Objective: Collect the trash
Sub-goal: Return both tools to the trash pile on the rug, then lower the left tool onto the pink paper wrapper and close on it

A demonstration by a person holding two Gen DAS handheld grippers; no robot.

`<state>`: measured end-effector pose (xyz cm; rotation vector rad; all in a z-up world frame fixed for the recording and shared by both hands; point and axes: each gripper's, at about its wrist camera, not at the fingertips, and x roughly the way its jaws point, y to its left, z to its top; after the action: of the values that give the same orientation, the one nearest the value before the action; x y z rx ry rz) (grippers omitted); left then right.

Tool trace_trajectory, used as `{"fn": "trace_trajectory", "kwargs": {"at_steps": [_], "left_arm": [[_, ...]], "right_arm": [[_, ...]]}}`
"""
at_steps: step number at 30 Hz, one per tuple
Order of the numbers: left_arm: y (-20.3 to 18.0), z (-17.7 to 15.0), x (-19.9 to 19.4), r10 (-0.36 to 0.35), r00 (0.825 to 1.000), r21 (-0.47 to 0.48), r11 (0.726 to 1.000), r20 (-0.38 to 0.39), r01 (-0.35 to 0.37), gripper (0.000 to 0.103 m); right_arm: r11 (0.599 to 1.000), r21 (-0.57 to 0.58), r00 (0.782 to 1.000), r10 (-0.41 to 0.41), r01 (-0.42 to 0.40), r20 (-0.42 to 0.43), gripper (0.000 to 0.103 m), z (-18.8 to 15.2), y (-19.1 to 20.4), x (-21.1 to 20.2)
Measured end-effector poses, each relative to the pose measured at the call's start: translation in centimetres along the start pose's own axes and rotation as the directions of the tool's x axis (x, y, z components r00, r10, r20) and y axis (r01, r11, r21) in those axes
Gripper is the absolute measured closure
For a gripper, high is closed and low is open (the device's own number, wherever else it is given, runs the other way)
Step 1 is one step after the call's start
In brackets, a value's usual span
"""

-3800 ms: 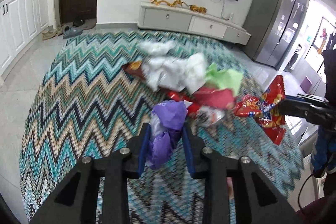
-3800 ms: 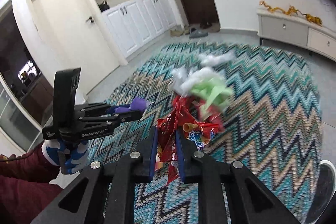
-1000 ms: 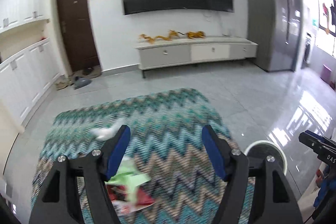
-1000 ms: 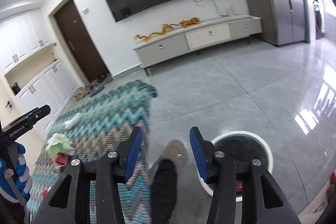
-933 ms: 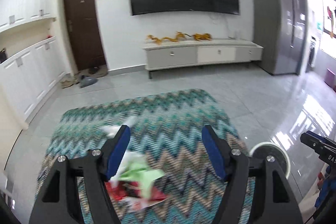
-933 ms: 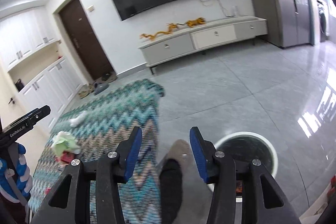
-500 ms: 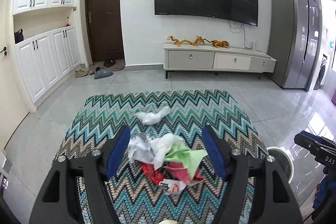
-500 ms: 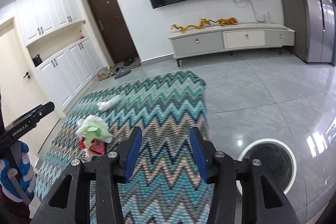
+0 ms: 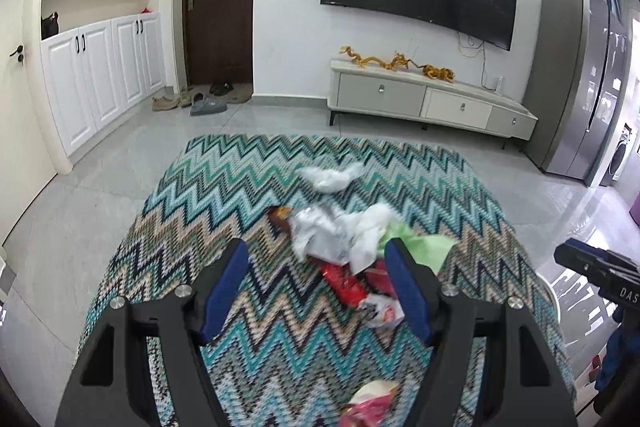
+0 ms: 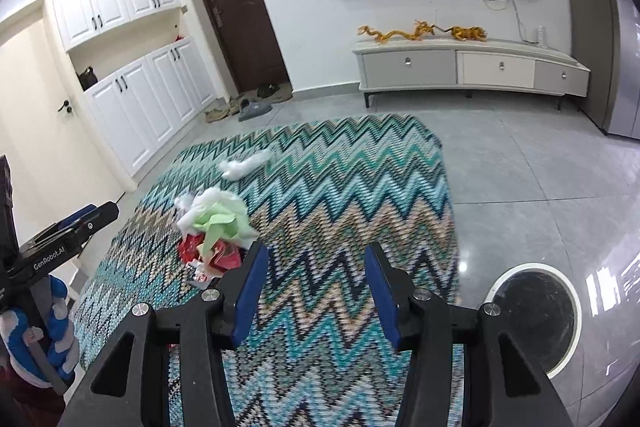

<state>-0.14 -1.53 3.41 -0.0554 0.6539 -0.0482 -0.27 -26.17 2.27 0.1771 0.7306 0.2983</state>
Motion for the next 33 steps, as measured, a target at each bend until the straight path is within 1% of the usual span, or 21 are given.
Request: {"fn": "trace_trajectory", "kwargs": {"at_steps": [6, 13, 17, 25, 33], "left_arm": [[1.7, -1.4, 0.8, -0.015, 0.999, -0.014, 1.0, -0.045, 0.015, 0.034], [2.4, -2.8, 1.8, -0.041, 0.994, -0.03, 0.999, -0.1, 0.038, 0.034], [2.2, -3.5, 2.5, -0.062, 0.989, -0.025, 0.998, -0.137, 0.059, 0.034], [1.1, -5.5, 3.9, -0.098, 0.971, 0.008, 0.995, -0.22, 0.102, 0.034], [0.5, -6.2, 4.6, -0.1, 0.962, 0.023, 0.994, -0.254, 0.109, 0.034]], "right_arm": [[0.999, -0.03, 0.999, 0.034, -0.035, -0.04, 0.056, -0.1, 2.2, 2.3], [0.997, -0.05, 0.996, 0.055, -0.059, -0.075, 0.055, -0.2, 3.7, 4.0], [0.997, -0.049, 0.994, 0.058, -0.063, -0.089, 0.055, -0.3, 3.8, 4.4], [0.997, -0.045, 0.991, 0.062, -0.068, -0.12, 0.056, -1.0, 3.7, 5.5], [0.996, -0.037, 0.987, 0.077, -0.083, -0.141, 0.056, -1.5, 3.6, 6.4]]}}
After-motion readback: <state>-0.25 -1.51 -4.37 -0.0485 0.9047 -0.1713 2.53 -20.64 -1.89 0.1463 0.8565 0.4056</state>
